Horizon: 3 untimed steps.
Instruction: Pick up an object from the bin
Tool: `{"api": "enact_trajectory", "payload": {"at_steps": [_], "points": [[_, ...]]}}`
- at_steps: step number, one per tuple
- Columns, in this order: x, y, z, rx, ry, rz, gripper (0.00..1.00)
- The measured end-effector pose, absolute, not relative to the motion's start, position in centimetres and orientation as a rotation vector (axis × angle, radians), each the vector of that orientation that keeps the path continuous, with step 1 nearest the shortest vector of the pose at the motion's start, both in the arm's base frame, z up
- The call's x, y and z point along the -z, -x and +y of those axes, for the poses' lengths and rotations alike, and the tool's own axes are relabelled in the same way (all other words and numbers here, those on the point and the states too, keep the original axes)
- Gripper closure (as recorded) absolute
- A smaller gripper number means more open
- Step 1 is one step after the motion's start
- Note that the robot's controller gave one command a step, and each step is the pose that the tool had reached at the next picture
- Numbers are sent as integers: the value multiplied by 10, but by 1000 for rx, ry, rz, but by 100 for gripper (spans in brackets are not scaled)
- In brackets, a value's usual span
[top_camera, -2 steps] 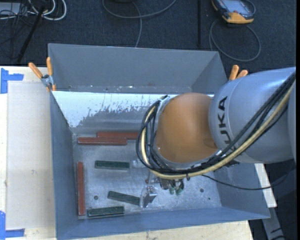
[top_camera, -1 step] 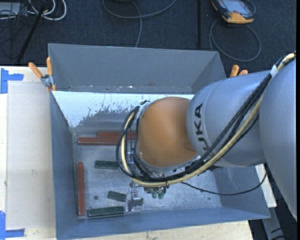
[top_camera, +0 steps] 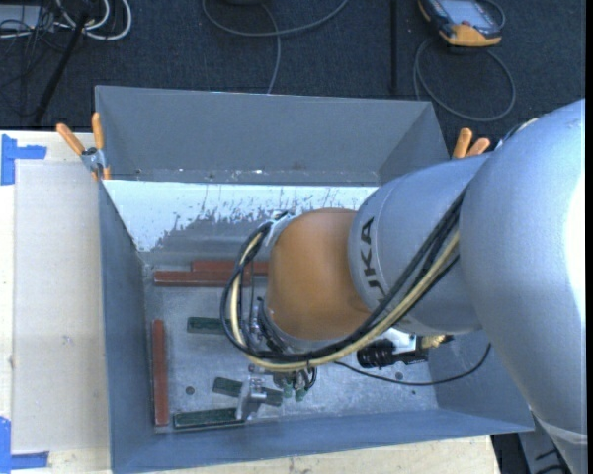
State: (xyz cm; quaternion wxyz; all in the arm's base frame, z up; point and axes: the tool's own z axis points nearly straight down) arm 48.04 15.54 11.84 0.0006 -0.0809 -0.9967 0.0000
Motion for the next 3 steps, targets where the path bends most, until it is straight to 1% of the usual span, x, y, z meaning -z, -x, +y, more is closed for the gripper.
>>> {"api": "enact_trajectory", "payload": {"at_steps": [1,2,3], "points": [[-76,-484,165,0,131,-3137,0],[-75,-495,166,12,274,-3133,100],[-75,-495,166,12,274,-3133,100]]}}
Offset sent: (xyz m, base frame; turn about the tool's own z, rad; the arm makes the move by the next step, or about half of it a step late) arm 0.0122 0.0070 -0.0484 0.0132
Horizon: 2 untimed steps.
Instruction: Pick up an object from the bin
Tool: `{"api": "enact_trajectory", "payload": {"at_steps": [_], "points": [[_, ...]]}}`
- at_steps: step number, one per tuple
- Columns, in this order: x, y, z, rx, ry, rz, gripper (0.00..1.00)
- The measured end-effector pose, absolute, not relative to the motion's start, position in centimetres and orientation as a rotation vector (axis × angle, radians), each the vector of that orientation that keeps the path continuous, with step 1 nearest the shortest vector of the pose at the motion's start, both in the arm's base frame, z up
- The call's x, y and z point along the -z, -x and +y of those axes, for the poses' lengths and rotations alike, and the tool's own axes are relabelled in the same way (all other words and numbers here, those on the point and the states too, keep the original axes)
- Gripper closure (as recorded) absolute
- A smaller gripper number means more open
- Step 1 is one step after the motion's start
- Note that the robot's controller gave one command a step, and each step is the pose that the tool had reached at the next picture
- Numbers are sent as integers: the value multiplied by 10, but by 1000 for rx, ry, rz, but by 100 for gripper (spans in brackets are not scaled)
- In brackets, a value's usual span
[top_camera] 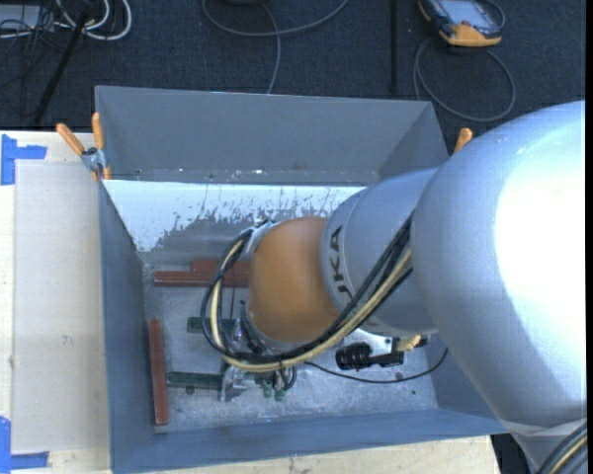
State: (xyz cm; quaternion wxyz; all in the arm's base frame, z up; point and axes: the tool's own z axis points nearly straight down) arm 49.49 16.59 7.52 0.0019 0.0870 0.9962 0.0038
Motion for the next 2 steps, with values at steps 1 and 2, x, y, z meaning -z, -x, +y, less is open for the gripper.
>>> {"api": "enact_trajectory", "payload": {"at_steps": [1,2], "points": [[-78,-494,166,-9,-272,3128,100],[-89,-492,164,2,-273,3137,100]]}}
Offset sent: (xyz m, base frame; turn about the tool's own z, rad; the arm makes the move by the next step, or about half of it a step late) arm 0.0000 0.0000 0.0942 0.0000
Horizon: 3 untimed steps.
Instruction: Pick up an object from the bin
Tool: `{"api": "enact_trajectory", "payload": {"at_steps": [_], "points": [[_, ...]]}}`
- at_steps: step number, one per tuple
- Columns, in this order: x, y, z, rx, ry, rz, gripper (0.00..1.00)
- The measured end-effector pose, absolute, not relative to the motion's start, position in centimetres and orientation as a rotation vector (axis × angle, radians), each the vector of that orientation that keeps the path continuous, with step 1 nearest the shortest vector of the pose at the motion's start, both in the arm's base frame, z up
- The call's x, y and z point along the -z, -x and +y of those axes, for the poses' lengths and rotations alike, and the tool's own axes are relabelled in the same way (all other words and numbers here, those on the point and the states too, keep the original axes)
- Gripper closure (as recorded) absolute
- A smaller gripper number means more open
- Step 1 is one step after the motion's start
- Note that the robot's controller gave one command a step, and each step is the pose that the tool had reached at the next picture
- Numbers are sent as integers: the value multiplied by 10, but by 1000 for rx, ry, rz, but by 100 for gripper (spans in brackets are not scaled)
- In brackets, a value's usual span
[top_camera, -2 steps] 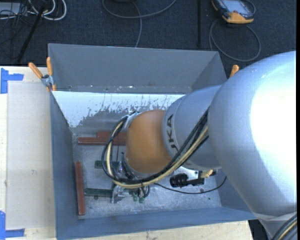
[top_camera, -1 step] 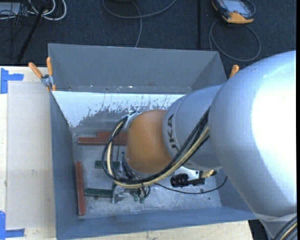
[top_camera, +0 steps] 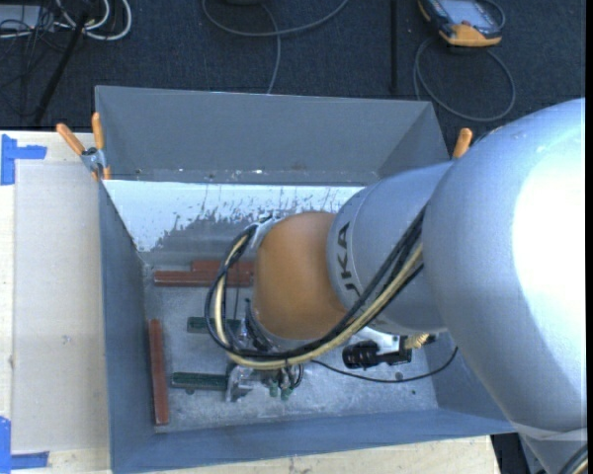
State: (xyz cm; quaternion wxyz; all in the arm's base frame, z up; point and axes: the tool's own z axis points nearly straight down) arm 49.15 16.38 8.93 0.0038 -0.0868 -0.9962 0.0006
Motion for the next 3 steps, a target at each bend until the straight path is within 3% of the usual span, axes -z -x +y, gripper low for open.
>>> {"api": "enact_trajectory", "payload": {"at_steps": [1,3], "points": [[-110,-492,164,-2,272,-3124,100],[-129,-493,164,0,272,-3127,100]]}}
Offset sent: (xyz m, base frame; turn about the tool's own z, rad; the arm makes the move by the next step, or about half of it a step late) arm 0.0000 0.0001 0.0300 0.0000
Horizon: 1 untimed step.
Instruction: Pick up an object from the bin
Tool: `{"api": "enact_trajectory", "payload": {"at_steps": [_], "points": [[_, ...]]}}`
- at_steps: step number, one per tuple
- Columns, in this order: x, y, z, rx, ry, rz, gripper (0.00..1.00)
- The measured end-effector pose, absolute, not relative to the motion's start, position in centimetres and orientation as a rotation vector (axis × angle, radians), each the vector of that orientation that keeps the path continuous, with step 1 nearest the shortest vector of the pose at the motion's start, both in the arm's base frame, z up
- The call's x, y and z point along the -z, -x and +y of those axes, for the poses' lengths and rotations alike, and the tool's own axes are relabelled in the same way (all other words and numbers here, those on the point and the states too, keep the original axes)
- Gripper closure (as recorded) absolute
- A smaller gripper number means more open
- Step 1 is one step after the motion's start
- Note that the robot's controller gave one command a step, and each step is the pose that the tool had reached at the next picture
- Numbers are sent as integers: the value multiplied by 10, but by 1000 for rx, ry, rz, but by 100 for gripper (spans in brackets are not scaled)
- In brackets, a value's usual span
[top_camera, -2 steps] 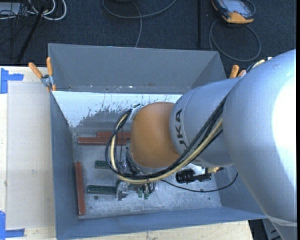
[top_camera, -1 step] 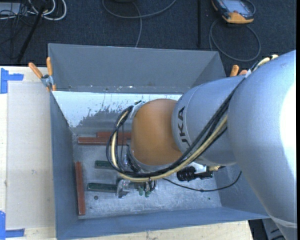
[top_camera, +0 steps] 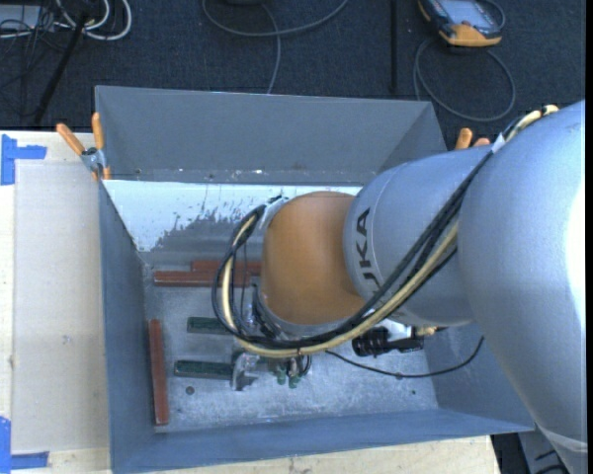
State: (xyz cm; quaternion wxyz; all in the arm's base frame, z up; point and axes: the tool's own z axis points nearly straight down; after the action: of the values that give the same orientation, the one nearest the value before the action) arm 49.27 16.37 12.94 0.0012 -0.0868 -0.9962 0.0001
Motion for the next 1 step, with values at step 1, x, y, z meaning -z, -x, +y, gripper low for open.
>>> {"api": "enact_trajectory", "payload": {"at_steps": [1], "points": [[-139,-493,164,0,272,-3127,100]]}}
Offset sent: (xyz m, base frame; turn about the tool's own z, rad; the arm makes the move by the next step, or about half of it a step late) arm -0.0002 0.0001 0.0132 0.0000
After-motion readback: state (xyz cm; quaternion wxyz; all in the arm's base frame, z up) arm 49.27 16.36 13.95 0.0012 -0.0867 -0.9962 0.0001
